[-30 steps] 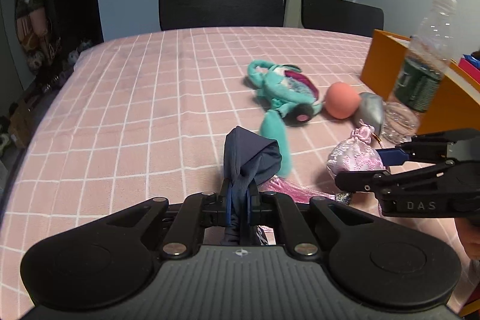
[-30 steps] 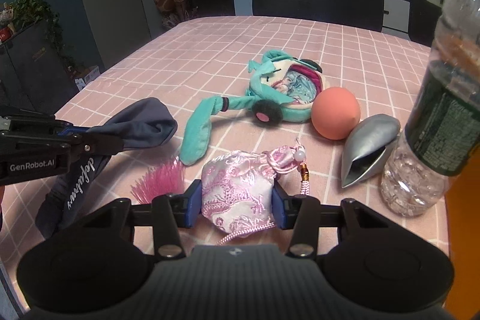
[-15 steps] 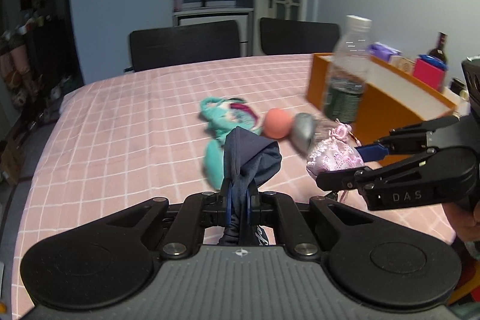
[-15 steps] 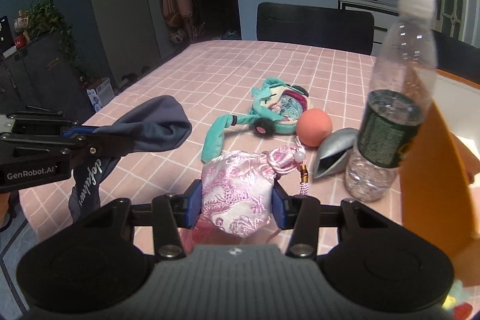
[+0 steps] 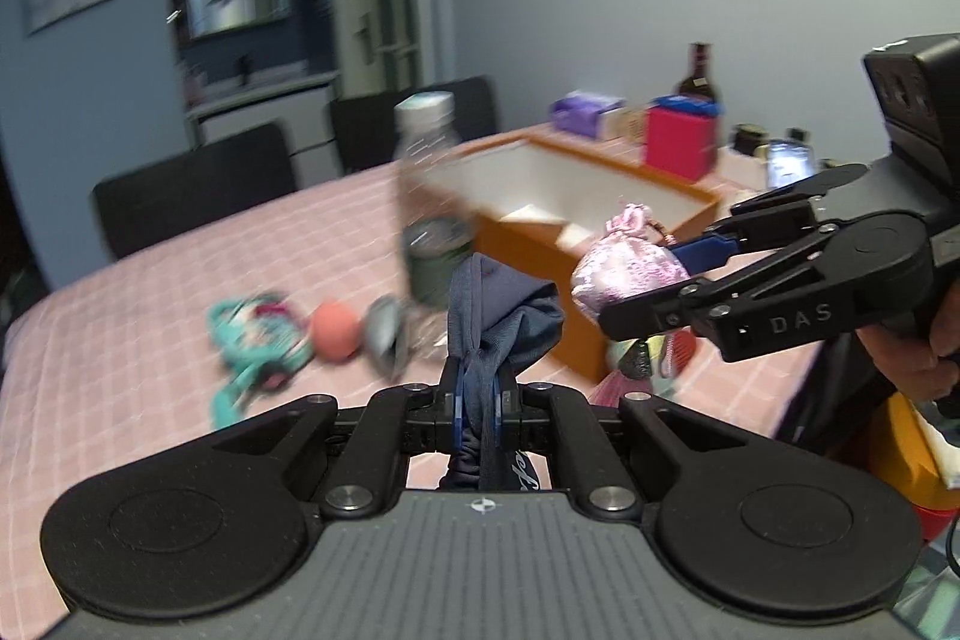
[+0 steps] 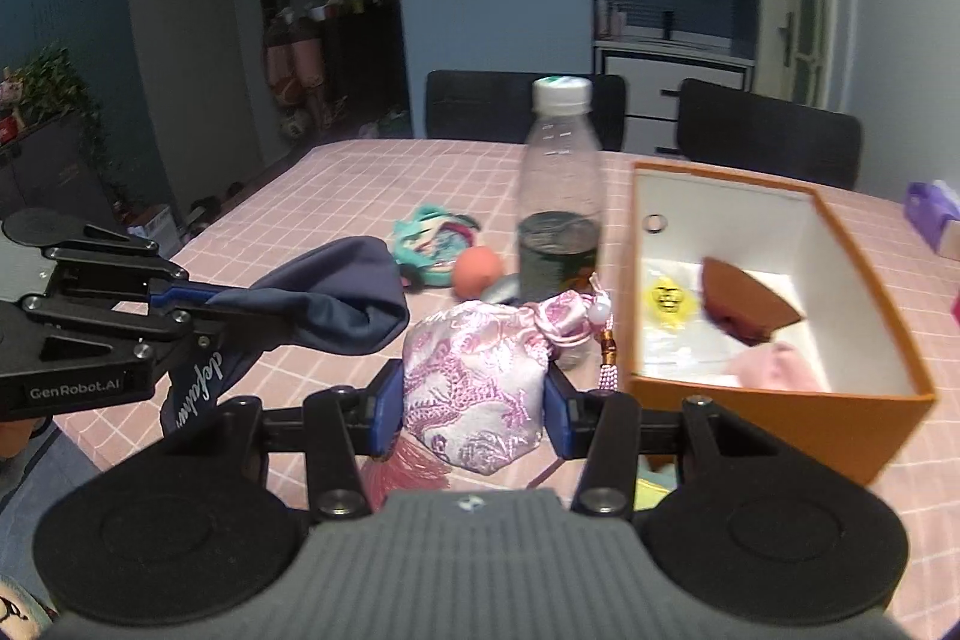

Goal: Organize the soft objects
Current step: 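Lift the navy cloth and pink pouch and carry both over the box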

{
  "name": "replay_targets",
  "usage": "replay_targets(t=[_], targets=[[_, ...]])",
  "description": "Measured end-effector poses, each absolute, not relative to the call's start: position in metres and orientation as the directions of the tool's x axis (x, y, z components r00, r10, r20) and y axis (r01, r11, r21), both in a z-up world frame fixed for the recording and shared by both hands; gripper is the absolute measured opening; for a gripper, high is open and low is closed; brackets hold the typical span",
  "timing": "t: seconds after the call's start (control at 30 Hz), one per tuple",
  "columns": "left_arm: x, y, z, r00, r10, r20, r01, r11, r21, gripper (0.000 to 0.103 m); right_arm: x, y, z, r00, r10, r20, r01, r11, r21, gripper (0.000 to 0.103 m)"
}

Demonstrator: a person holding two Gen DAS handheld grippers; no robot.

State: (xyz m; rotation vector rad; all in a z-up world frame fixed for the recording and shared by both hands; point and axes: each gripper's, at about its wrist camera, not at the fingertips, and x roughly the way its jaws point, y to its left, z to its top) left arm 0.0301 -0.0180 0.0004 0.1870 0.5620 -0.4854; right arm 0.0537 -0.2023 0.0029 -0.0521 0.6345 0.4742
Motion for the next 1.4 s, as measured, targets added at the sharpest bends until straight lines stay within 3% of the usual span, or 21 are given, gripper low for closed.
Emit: replay_targets(t=[0.37,0.6,0.83,0.97,1.1,1.4], targets=[[0.044,-0.103,0.029,0.731,-0.513,-0.45,0.617,0.778,0.117,0.009,0.063,-0.27,0.036,0.809,0.275,-0.52,-0.286,0.956,0.061,0.047],[0.072,-0.151,0.045,0.774,-0.507,-0.381,0.598,0.783,0.173,0.009,0.101,-0.294,0.057,0.847,0.231,-0.479,-0.224,0.972,0.073,0.047],[0.113,-0.19,0.056,0.811,-0.457,-0.364,0.546,0.816,0.192,0.009,0.153,-0.307,0.049,0.836,0.151,-0.528,-0.15,0.988,0.044,0.047],[0.144,-0.211,0.045,0.809,-0.413,-0.419,0.522,0.833,0.186,0.009,0.183,-0.309,0.025,0.769,0.11,-0.629,-0.153,0.988,-0.014,0.047],[0.173,-0.222,0.021,0.756,-0.373,-0.537,0.531,0.83,0.171,0.009,0.204,-0.314,-0.002,0.686,0.102,-0.72,-0.183,0.982,-0.035,0.047],[0.193,-0.231,-0.033,0.64,-0.296,-0.71,0.587,0.784,0.203,0.01,0.219,-0.316,-0.039,0.582,0.073,-0.81,-0.272,0.956,-0.11,0.048]])
